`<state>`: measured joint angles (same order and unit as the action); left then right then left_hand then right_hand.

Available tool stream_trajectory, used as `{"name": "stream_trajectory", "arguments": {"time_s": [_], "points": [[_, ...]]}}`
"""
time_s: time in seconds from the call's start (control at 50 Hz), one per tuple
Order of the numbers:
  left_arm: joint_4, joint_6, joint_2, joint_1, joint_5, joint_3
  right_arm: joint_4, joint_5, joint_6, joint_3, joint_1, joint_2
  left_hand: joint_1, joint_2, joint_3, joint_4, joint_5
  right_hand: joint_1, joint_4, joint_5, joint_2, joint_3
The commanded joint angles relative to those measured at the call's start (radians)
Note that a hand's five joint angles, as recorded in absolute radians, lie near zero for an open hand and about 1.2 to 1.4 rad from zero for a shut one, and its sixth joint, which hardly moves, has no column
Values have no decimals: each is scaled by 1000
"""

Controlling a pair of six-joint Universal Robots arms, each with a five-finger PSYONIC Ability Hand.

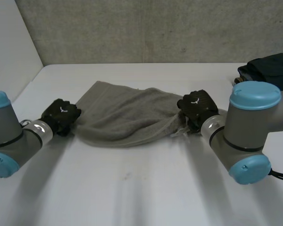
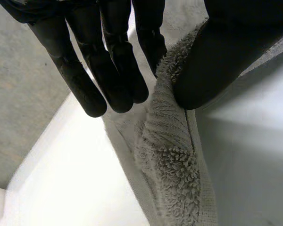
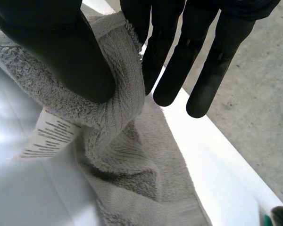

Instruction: Fold the laundry.

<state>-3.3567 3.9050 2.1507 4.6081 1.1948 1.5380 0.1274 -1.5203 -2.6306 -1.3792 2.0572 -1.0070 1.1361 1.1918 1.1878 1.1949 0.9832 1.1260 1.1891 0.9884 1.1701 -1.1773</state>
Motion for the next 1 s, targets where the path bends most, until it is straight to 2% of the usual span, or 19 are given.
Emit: {"name": "stream_trajectory", "arguments": {"time_s": [0.02,0.04,0.1,0.12,0.18,0.26,0.32,0.38,0.5,0.6,0.66,0.68,0.74,0.76,0.84,0.9,0.98,1.0], "points": [[28,-110,-247,-3,3,48,-67,12,14,-15,-55,-120,260,204,208,201,239,270,207,233,226,-219],[34,-181,-337,-2,5,60,-99,25,24,-3,-87,-172,260,204,208,201,239,270,207,233,226,-219],[40,-294,-466,0,8,71,-150,58,40,38,-141,-257,260,204,208,201,239,270,207,233,226,-219],[45,-368,-541,0,5,68,-193,92,43,73,-167,-295,260,204,208,201,239,270,207,233,226,-219],[57,-479,-668,-5,-4,53,-274,150,41,130,-193,-331,260,204,208,201,239,270,207,233,226,-219],[95,-561,-707,-14,-20,34,-461,228,32,233,-233,-320,260,204,208,201,239,270,207,233,226,-219],[125,-549,-664,-52,-20,19,-531,244,40,272,-249,-277,260,204,208,201,239,270,207,233,226,-219],[177,-490,-568,-84,8,-12,-597,246,86,316,-256,-204,260,204,208,201,239,270,207,233,226,-219],[246,-359,-318,-104,104,-122,-638,221,251,394,-246,-95,260,204,208,201,239,270,207,233,226,-219],[249,-279,-174,-143,163,-342,-487,204,291,520,-224,8,260,204,208,201,239,270,207,233,226,-219],[215,-291,-150,-150,161,-470,-281,180,273,643,-209,63,260,204,208,201,239,270,207,233,226,-219],[171,-317,-150,-152,166,-554,-155,154,258,698,-206,83,260,204,208,201,239,270,207,233,226,-219],[97,-378,-161,-158,183,-659,50,105,222,749,-204,91,260,204,208,201,239,270,207,233,226,-219],[44,-415,-179,-158,199,-714,178,83,190,744,-204,85,260,204,208,201,239,270,207,233,226,-219],[-44,-504,-224,-161,245,-777,445,83,76,686,-215,44,260,204,208,201,239,270,207,233,226,-219],[-46,-536,-235,-166,264,-769,488,110,8,622,-224,10,260,204,208,201,239,270,207,233,226,-219],[-21,-547,-235,-167,276,-693,419,212,-45,523,-259,-39,260,204,208,201,239,270,207,233,226,-219],[-17,-544,-238,-160,275,-644,372,260,-49,488,-276,-50,260,204,208,201,239,270,207,233,226,-219]]}}
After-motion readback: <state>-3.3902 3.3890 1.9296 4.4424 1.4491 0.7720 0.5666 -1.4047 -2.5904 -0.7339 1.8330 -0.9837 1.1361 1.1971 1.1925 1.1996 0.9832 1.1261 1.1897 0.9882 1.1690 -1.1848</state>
